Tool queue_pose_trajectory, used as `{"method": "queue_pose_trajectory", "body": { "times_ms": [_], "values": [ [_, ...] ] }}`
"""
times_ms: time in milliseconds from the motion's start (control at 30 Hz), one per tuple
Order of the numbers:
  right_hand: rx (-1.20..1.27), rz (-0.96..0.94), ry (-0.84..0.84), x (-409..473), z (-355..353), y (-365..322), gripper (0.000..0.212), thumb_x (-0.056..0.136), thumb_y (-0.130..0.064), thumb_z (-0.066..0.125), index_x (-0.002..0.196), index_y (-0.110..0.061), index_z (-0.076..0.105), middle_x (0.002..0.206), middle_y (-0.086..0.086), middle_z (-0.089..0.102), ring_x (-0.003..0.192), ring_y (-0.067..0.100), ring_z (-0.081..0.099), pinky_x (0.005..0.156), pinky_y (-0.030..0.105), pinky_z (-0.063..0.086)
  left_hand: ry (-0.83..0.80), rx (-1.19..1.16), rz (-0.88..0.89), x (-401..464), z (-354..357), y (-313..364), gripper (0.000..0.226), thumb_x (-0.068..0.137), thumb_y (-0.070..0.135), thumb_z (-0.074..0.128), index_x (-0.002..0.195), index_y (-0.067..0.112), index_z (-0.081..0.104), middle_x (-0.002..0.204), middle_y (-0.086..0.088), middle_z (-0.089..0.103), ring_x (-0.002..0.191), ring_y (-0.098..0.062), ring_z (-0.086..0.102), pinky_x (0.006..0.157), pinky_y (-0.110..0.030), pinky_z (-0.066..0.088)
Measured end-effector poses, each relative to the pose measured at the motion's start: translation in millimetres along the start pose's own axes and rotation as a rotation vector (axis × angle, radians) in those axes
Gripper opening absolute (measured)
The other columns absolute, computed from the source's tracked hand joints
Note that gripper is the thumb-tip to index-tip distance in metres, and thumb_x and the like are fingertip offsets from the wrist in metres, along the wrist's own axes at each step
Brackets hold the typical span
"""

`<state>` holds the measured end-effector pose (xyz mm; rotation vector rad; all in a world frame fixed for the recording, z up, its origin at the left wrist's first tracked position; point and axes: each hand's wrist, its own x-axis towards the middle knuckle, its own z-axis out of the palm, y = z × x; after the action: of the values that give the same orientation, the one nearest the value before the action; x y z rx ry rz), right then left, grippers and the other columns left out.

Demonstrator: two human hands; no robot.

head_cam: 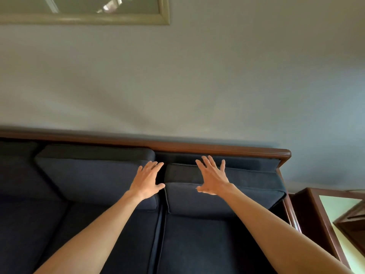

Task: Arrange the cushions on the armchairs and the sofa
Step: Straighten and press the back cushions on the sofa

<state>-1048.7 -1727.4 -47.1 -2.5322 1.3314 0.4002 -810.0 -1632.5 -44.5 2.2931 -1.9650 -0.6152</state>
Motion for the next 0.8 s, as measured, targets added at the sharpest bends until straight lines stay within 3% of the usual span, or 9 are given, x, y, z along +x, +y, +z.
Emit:
{"method": "queue_pose_trajectory", "body": {
  "times_ms": [100, 200, 333, 400, 467, 533, 633, 800],
  "values": [
    [-0.002, 0.112, -0.141, 7, 10, -29, 0.099, 0.08, -0.047, 0.072, 0.155, -0.017, 0.015, 0.163, 0.008, 0.009, 0.15, 0.03, 0.01, 0.113, 0.067, 0.016, -0.119, -0.028, 0.04, -10, 0, -22, 0.082, 0.088, 0.037, 0.069, 0.154, 0.02, 0.024, 0.16, -0.004, 0.026, 0.149, -0.022, 0.018, 0.118, -0.046, 0.024],
    [0.092, 0.281, -0.12, 3, 31, -19, 0.08, 0.089, -0.048, 0.064, 0.151, -0.017, 0.025, 0.159, 0.007, 0.019, 0.145, 0.03, 0.023, 0.108, 0.059, 0.032, -0.184, -0.055, 0.124, 2, 15, -19, 0.085, 0.088, 0.037, 0.069, 0.155, 0.022, 0.019, 0.163, -0.002, 0.017, 0.15, -0.02, 0.014, 0.117, -0.043, 0.027],
    [0.165, 0.482, -0.028, -30, 60, 18, 0.07, 0.096, -0.054, 0.047, 0.154, -0.027, 0.018, 0.163, 0.004, 0.01, 0.148, 0.03, 0.011, 0.107, 0.062, 0.033, -0.243, -0.066, 0.172, 20, 45, 1, 0.103, 0.081, 0.037, 0.076, 0.157, 0.026, 0.008, 0.165, 0.0, 0.002, 0.151, -0.02, 0.008, 0.116, -0.047, 0.028],
    [0.257, 0.691, -0.026, -48, 73, 32, 0.086, 0.087, -0.074, 0.042, 0.155, -0.037, 0.005, 0.164, 0.005, -0.01, 0.149, 0.039, -0.005, 0.104, 0.072, 0.027, -0.251, 0.024, 0.182, 25, 61, 14, 0.115, 0.073, 0.037, 0.082, 0.156, 0.025, 0.004, 0.164, -0.001, 0.004, 0.151, -0.024, 0.007, 0.115, -0.05, 0.031],
    [0.399, 0.932, 0.006, -62, 86, 35, 0.11, 0.069, -0.091, 0.042, 0.153, -0.041, -0.007, 0.16, 0.006, -0.027, 0.145, 0.051, -0.012, 0.098, 0.078, 0.025, -0.196, 0.103, 0.162, 24, 78, 26, 0.12, 0.063, 0.034, 0.087, 0.154, 0.022, 0.01, 0.159, -0.003, 0.019, 0.147, -0.03, 0.014, 0.105, -0.047, 0.043],
    [0.68, 1.087, 0.079, -69, 89, 26, 0.123, 0.062, -0.093, 0.051, 0.152, -0.04, -0.014, 0.157, 0.007, -0.035, 0.142, 0.059, 0.003, 0.101, 0.073, 0.03, -0.149, 0.115, 0.106, 23, 84, 37, 0.117, 0.055, 0.03, 0.087, 0.149, 0.021, 0.019, 0.148, -0.004, 0.031, 0.138, -0.032, 0.026, 0.089, -0.042, 0.052],
    [1.014, 1.144, 0.186, -61, 80, 21, 0.132, 0.065, -0.071, 0.072, 0.155, -0.029, -0.015, 0.152, 0.012, -0.043, 0.126, 0.054, 0.045, 0.101, 0.048, 0.044, -0.181, 0.167, 0.075, 23, 80, 49, 0.114, 0.05, 0.027, 0.086, 0.146, 0.023, 0.025, 0.139, -0.002, 0.035, 0.125, -0.03, 0.034, 0.083, -0.043, 0.051],
    [1.163, 1.247, 0.08, -51, 76, 28, 0.151, 0.03, -0.093, 0.059, 0.144, -0.047, -0.027, 0.137, 0.013, -0.058, 0.115, 0.058, 0.046, 0.097, 0.058, 0.044, -0.185, 0.143, 0.06, -13, 91, 59, 0.107, 0.045, 0.029, 0.081, 0.141, 0.029, 0.033, 0.128, 0.008, 0.04, 0.12, -0.024, 0.035, 0.083, -0.05, 0.048]
  ]
}}
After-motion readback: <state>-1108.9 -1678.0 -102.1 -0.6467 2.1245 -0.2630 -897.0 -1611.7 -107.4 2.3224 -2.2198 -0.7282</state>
